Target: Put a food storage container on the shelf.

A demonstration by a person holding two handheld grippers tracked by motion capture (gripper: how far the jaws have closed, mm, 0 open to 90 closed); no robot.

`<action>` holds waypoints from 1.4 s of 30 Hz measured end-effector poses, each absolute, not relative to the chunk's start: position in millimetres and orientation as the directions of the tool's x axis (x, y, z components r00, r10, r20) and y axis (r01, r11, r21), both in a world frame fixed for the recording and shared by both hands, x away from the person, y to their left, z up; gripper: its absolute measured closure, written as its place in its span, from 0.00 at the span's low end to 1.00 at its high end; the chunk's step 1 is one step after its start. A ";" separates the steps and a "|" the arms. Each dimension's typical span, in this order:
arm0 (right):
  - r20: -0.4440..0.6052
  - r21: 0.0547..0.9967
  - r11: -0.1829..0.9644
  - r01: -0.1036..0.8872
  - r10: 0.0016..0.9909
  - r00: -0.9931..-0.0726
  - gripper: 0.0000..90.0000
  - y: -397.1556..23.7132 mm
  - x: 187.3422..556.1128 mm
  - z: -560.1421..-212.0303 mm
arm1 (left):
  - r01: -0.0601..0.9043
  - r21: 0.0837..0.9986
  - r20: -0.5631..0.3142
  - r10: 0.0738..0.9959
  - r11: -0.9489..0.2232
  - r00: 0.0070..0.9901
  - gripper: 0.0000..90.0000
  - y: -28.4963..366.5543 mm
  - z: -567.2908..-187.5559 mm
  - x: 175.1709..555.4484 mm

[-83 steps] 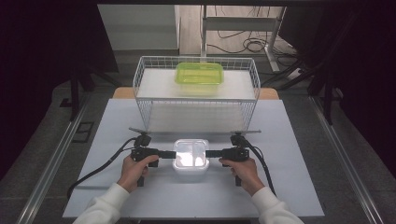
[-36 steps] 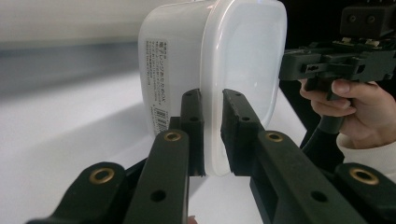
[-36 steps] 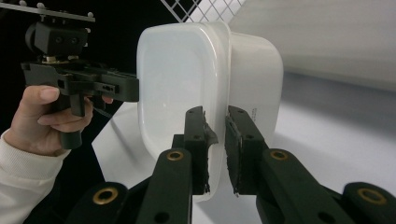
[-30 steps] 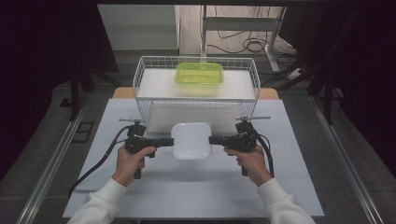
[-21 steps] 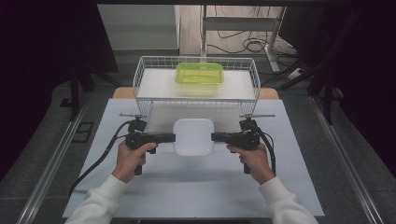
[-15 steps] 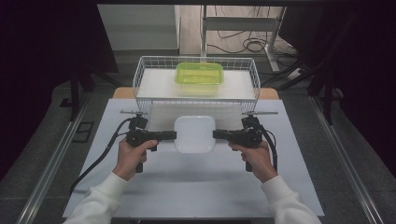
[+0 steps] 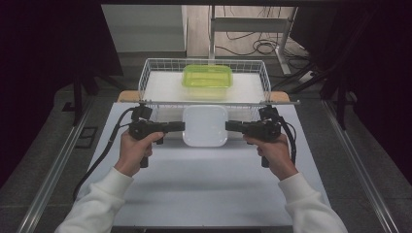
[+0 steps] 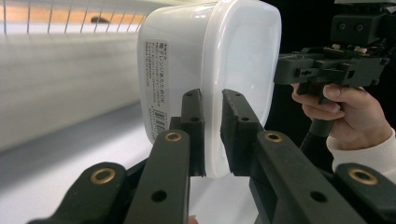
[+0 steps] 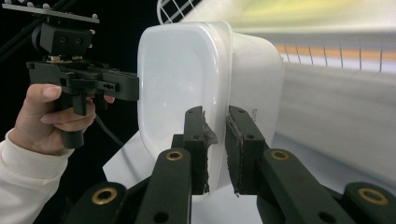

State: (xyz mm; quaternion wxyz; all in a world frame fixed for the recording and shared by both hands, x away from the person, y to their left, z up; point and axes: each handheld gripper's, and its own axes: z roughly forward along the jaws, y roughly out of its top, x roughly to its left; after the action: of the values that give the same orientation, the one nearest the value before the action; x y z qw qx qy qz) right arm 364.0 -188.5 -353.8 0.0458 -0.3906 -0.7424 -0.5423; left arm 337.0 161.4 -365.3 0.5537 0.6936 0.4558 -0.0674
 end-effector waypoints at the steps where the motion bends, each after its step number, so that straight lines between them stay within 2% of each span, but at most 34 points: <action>1: 0.485 0.776 0.108 0.622 0.529 -0.696 0.87 -188.5 364.6 -350.0 | 0.702 0.711 -0.592 0.561 0.026 0.579 0.89 161.5 -361.6 337.3; 10: 0.458 0.803 0.102 0.587 0.522 -0.719 0.87 -186.7 367.6 -326.7 | 0.679 0.733 -0.577 0.561 0.035 0.594 0.89 163.7 -340.1 340.4; 26: 0.441 0.818 0.100 0.566 0.524 -0.729 0.87 -183.4 380.5 -306.1 | 0.659 0.750 -0.561 0.568 0.043 0.602 0.89 166.6 -316.1 353.9; 42: 0.454 0.821 0.074 0.566 0.515 -0.727 0.87 -180.1 404.6 -284.3 | 0.644 0.763 -0.552 0.566 0.048 0.612 0.89 172.6 -290.0 382.0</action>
State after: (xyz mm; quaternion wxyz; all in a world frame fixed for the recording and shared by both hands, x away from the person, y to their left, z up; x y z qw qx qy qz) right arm 404.6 -180.1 -284.3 0.0223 -0.3690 -0.7326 -0.5716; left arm 382.0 172.6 -290.0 0.5754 0.6891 0.4392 -0.0339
